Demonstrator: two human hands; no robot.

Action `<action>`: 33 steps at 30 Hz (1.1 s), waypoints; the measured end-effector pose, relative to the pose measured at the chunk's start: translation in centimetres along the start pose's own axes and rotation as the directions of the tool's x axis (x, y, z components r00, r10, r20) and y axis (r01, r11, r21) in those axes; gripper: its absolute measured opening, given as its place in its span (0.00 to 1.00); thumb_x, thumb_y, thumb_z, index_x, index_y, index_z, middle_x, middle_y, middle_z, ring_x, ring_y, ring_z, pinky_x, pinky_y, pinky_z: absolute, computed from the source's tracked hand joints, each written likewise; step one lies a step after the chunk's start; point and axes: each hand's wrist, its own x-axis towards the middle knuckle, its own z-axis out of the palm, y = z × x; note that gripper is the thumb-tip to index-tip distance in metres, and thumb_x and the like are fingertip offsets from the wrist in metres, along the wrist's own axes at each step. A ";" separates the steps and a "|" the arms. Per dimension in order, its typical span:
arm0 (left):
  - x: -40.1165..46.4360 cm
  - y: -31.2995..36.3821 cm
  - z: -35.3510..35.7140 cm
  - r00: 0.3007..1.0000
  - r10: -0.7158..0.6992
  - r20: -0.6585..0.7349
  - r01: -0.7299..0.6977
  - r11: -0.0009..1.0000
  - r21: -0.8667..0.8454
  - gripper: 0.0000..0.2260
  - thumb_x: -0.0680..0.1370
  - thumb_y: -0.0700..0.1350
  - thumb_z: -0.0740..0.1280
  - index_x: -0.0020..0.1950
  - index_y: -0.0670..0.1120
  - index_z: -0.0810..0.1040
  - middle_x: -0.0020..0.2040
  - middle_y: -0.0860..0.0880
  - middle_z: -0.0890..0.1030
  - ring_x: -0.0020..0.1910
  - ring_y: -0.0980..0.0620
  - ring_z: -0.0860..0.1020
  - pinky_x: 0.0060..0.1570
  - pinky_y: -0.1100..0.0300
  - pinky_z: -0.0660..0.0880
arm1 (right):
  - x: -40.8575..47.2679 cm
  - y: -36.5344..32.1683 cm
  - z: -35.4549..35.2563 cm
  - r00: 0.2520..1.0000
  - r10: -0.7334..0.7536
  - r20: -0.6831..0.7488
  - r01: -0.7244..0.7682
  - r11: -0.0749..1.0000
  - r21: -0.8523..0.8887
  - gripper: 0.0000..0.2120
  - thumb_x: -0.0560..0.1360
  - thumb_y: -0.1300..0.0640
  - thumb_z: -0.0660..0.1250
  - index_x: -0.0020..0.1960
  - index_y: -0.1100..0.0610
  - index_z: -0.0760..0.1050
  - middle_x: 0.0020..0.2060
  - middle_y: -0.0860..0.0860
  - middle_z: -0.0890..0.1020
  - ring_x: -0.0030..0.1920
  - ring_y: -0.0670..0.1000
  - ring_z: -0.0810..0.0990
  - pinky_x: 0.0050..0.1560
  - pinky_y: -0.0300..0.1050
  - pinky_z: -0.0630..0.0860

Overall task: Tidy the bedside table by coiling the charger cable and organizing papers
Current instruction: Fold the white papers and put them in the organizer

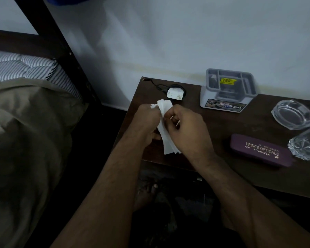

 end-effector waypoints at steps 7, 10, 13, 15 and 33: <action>0.4 0.5 0.5 0.997 -0.054 -0.059 0.051 0.998 -0.048 0.22 0.85 0.60 0.54 0.57 0.45 0.79 0.50 0.43 0.84 0.47 0.42 0.84 0.40 0.47 0.84 | 0.0 0.2 -0.4 0.998 0.024 0.055 -0.029 0.996 0.086 0.08 0.81 0.49 0.66 0.52 0.51 0.80 0.42 0.45 0.83 0.40 0.44 0.81 0.42 0.45 0.78; 0.6 0.6 0.6 0.995 -0.077 -0.065 0.066 0.986 -0.153 0.30 0.82 0.67 0.51 0.68 0.45 0.76 0.57 0.42 0.84 0.55 0.40 0.83 0.58 0.40 0.80 | 0.5 1.0 -1.0 0.995 0.097 -0.010 -0.093 0.977 0.193 0.05 0.81 0.53 0.66 0.51 0.52 0.80 0.39 0.45 0.83 0.40 0.43 0.81 0.43 0.44 0.77; 0.6 0.8 1.0 0.996 -0.084 -0.032 0.074 0.970 -0.232 0.35 0.80 0.71 0.49 0.74 0.47 0.72 0.66 0.41 0.80 0.63 0.38 0.80 0.64 0.37 0.75 | 0.8 2.1 -1.5 0.981 0.179 -0.075 -0.162 0.968 0.189 0.10 0.78 0.53 0.71 0.58 0.53 0.77 0.47 0.46 0.79 0.45 0.43 0.77 0.42 0.36 0.71; 0.6 0.9 1.2 0.997 -0.079 -0.012 0.072 0.959 -0.273 0.36 0.79 0.72 0.49 0.74 0.48 0.72 0.68 0.42 0.80 0.63 0.39 0.80 0.65 0.37 0.75 | 0.9 2.7 -1.7 0.971 0.231 -0.061 -0.219 0.962 0.163 0.21 0.76 0.47 0.73 0.64 0.53 0.74 0.55 0.48 0.76 0.51 0.44 0.76 0.46 0.34 0.70; -0.5 0.0 5.5 0.974 -0.175 0.146 0.190 0.977 -0.097 0.18 0.81 0.59 0.64 0.60 0.46 0.77 0.60 0.41 0.82 0.57 0.40 0.82 0.58 0.43 0.79 | -0.3 5.0 -3.7 0.895 0.442 0.067 -0.446 0.893 0.059 0.20 0.80 0.55 0.67 0.69 0.61 0.68 0.60 0.58 0.80 0.60 0.58 0.80 0.50 0.39 0.67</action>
